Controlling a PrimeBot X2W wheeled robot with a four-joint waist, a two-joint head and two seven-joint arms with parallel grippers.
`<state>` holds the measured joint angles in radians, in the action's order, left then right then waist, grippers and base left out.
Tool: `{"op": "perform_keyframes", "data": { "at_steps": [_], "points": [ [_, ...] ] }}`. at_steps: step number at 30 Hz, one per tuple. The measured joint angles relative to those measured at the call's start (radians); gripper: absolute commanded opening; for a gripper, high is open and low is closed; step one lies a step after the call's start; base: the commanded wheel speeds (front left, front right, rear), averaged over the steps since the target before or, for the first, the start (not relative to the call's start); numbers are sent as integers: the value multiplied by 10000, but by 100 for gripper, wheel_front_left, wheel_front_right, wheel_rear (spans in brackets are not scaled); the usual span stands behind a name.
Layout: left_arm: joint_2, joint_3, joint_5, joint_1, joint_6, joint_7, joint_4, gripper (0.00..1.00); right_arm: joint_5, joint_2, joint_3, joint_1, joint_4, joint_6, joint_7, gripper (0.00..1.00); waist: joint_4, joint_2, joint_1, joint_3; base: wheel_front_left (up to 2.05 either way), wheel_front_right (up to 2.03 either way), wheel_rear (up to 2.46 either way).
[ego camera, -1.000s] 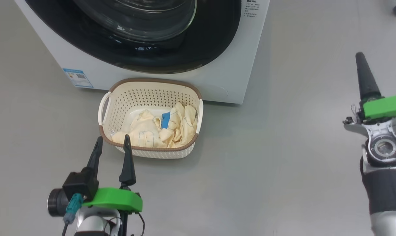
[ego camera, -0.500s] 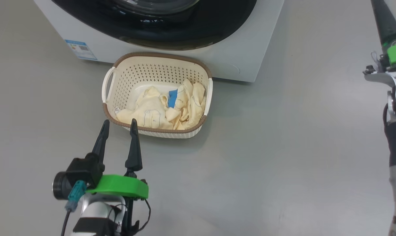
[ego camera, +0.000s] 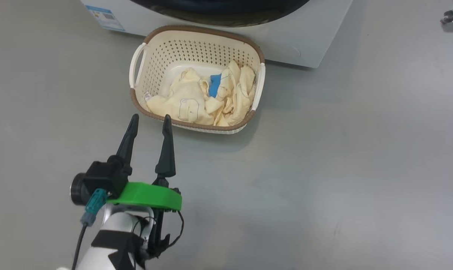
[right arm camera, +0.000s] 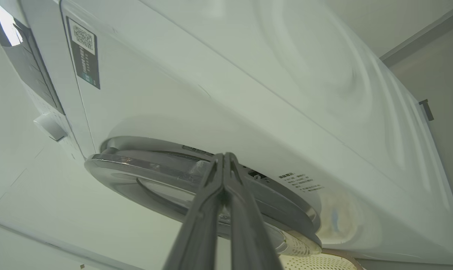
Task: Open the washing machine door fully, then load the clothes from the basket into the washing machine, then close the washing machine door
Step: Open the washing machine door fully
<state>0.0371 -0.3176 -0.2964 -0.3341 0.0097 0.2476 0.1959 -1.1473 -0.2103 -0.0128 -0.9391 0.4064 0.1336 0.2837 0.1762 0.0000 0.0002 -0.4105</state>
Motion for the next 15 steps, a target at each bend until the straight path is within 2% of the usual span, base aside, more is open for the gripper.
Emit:
{"op": "perform_keyframes", "data": {
  "at_steps": [15],
  "points": [
    [-15, -525, -408, -614, 178, 2, -130, 100, -606, -424, 790, -1581, 888, 0, 740, 0, 818, 0, -1, -887, 0, 0, 0]
  ]
}}
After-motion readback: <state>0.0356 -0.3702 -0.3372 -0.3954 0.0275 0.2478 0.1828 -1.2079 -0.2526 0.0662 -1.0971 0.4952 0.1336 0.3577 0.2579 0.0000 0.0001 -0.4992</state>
